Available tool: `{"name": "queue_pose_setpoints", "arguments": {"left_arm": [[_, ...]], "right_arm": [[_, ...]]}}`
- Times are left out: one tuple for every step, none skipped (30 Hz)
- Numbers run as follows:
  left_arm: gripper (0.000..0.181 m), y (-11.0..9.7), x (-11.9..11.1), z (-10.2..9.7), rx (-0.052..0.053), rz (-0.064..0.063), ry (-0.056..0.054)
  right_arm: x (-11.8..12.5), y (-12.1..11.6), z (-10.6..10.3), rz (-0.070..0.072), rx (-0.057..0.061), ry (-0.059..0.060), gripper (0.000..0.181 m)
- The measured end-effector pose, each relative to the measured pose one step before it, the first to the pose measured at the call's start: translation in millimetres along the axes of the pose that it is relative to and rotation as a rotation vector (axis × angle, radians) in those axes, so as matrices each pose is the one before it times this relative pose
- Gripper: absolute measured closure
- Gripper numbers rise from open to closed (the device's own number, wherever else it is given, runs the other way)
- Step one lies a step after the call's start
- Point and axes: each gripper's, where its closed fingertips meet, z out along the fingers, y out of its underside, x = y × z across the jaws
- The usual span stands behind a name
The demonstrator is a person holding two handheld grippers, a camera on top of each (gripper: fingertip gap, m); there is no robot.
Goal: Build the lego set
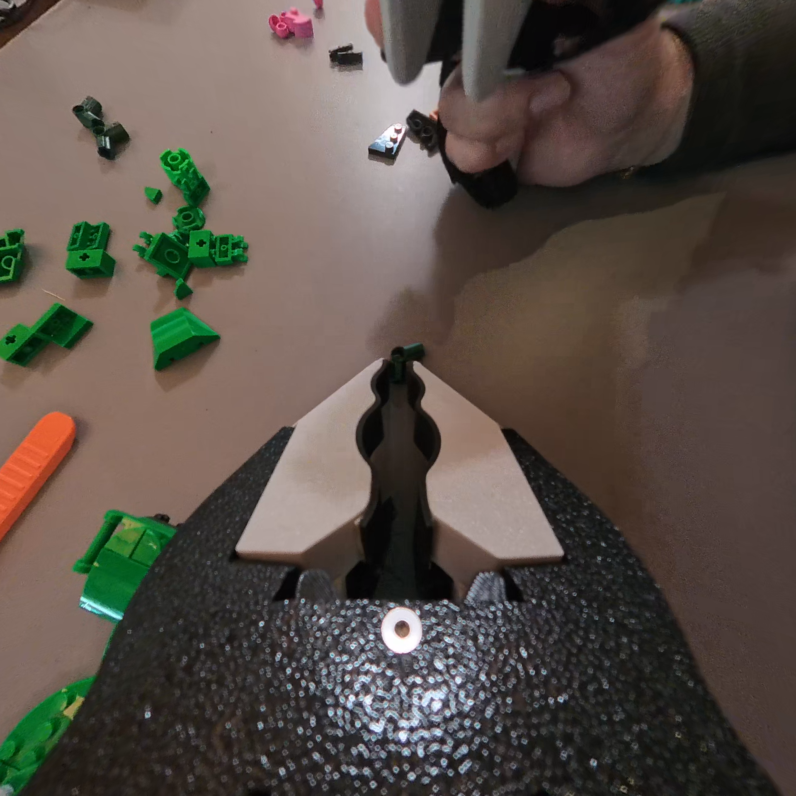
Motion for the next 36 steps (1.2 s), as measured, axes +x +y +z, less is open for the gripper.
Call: {"name": "queue_pose_setpoints", "arguments": {"left_arm": [[0.176, -0.1, -0.03, -0.15, 0.0011, -0.0003, 0.0003], [0.176, -0.06, -0.02, -0.03, 0.0011, 0.0, -0.0001], [0.176, -0.1, -0.05, -0.01, 0.0013, -0.0003, -0.0004], [0.176, -0.02, -0.02, -0.06, 0.0008, -0.0005, -0.0003], [0.176, -0.02, -0.06, -0.02, 0.0004, -0.0003, 0.0], [0.176, -0.09, -0.05, 0.01, 0.0009, -0.0002, 0.0001], [0.176, -0.13, 0.04, -0.1, 0.001, -0.0001, 0.0003], [0.176, 0.01, -0.05, -0.1, 0.0009, -0.0002, 0.0002], [0.176, -0.09, 0.03, 0.04, 0.0006, 0.0001, 0.0003], [0.176, 0.02, 0.05, -0.08, 0.0005, 0.0002, 0.0006], [0.176, -0.04, -0.1, -0.04, 0.0008, -0.0003, 0.0002], [0.176, -0.02, 0.01, 0.01, 0.0001, 0.0003, 0.0003], [0.176, 0.06, 0.03, -0.03, -0.0004, 0.0002, 0.0003], [0.175, 0.08, 0.02, -0.04, -0.0005, 0.0003, 0.0003], [0.175, 0.01, 0.02, 0.06, -0.0007, 0.0005, 0.0003], [0.175, 0.05, 0.0, 0.04, -0.001, 0.0002, 0.0], [0.175, 0.1, 0.02, 0.08, -0.002, 0.0005, 0.0002], [0.176, 0.27, 0.07, 0.12, -0.0029, 0.0005, 0.0], [0.176, 0.15, 0.02, 0.18, -0.0037, 0.0005, 0.0], [0.176, 0.02, 0.03, 0.02, -0.0005, 0.0004, 0.0009], [0.176, 0.08, -0.05, 0.0, -0.001, 0.0007, 0.0014], [0.176, 0.08, 0.05, 0.0, -0.001, -0.0008, 0.0014], [0.176, -0.02, -0.06, 0.05, -0.0022, -0.005, 0.0029], [0.176, 0.12, -0.09, 0.02, -0.0022, -0.0076, 0.0045], [0.176, 0.01, -0.1, -0.07, -0.0018, -0.0074, 0.005], [0.176, 0.01, -0.15, 0.06, -0.0016, -0.0068, 0.0045], [0.176, 0.04, -0.2, -0.03, -0.001, -0.0049, 0.0032], [0.176, 0.05, -0.17, -0.03, -0.001, -0.0045, 0.0026], [0.176, -0.01, -0.17, 0.02, -0.001, -0.0047, 0.0029], [0.176, 0.09, -0.21, 0.03, -0.0009, -0.005, 0.0031], [0.176, 0.0, -0.14, -0.03, -0.0008, -0.0046, 0.0027], [0.176, 0.02, -0.13, -0.03, -0.0008, -0.0039, 0.0021], [0.176, 0.02, -0.01, -0.03, -0.0006, -0.0034, 0.0022], [0.176, -0.05, -0.11, 0.03, -0.0006, -0.0031, 0.0021], [0.176, 0.0, -0.03, -0.02, -0.0004, -0.0024, 0.0016], [0.176, 0.0, 0.04, -0.01, -0.0003, -0.0017, 0.0014]], "right_arm": [[5.47, -4.53, -3.18, 0.0429, 0.0314, 0.0075, 0.18], [1.73, -1.81, -1.32, 0.0275, 0.0143, -0.0034, 0.18], [0.1, -0.33, -0.2, 0.0115, 0.0034, -0.0056, 0.18], [-0.51, 0.26, 0.28, 0.002, 0.0, -0.0045, 0.18], [-0.67, 0.34, 0.22, 0.0004, -0.0007, -0.004, 0.179], [-0.49, 0.13, 0.01, 0.0018, -0.0003, -0.0037, 0.179], [0.15, -0.22, -0.15, 0.0028, 0.0015, -0.0009, 0.18], [0.58, -0.21, -0.23, 0.0047, 0.0015, 0.0015, 0.18], [0.65, 0.16, -0.14, 0.0053, -0.0014, 0.0012, 0.18], [0.56, 0.85, 0.2, 0.003, -0.0082, 0.0013, 0.179], [-0.26, 2.14, 0.73, -0.0002, -0.0186, -0.003, 0.18], [-2.18, 4.42, 1.66, -0.001, -0.0367, -0.0157, 0.179], [-3.28, 7.99, 2.38, -0.0064, -0.0639, -0.0237, 0.179], [-2.72, 10.58, 2.68, -0.0159, -0.0858, -0.0184, 0.18], [-4.64, 9.21, 2.79, -0.022, -0.0801, -0.0265, 0.179], [-4.16, 9.82, 3.01, -0.0211, -0.084, -0.0224, 0.18], [-2.61, 11.25, 3.34, -0.0166, -0.0913, -0.0124, 0.18], [-2.71, 9.79, 3.47, -0.0174, -0.0779, -0.013, 0.18], [-2.69, 8.62, 3.52, -0.0127, -0.067, -0.014, 0.181], [-2.17, 7.61, 3.56, -0.0074, -0.0582, -0.0119, 0.18], [-1.51, 6.84, 3.6, -0.0011, -0.0521, -0.0095, 0.18], [-0.48, 5.59, 3.3, 0.0024, -0.0434, -0.0051, 0.18], [0.32, 4.16, 2.77, 0.0045, -0.0335, -0.0001, 0.18], [1.38, 2.93, 1.92, 0.0038, -0.0236, 0.0076, 0.18], [0.73, 2.33, 1.06, -0.0018, -0.0174, 0.0054, 0.18], [0.76, 2.6, 0.73, -0.0053, -0.0183, 0.0074, 0.18], [0.79, 2.43, 0.52, -0.0079, -0.0168, 0.0083, 0.18], [-0.6, 1.64, 0.47, -0.0083, -0.0113, -0.0009, 0.18], [-0.3, 0.63, 0.35, -0.0036, -0.0051, -0.0009, 0.18], [-0.08, 0.45, 0.47, -0.0008, -0.0033, -0.0003, 0.18], [0.19, 0.36, 0.34, 0.0005, -0.0032, 0.0011, 0.18], [0.69, 0.49, 0.48, 0.0019, -0.0041, 0.0047, 0.179], [0.31, 0.55, 0.43, 0.0006, -0.0043, 0.0023, 0.18], [0.07, 0.75, 0.54, -0.0006, -0.0056, 0.001, 0.18], [0.01, 0.8, 0.8, -0.003, -0.0072, 0.0018, 0.18], [-0.31, 0.5, 0.68, -0.007, -0.0051, 0.0025, 0.179]]}}
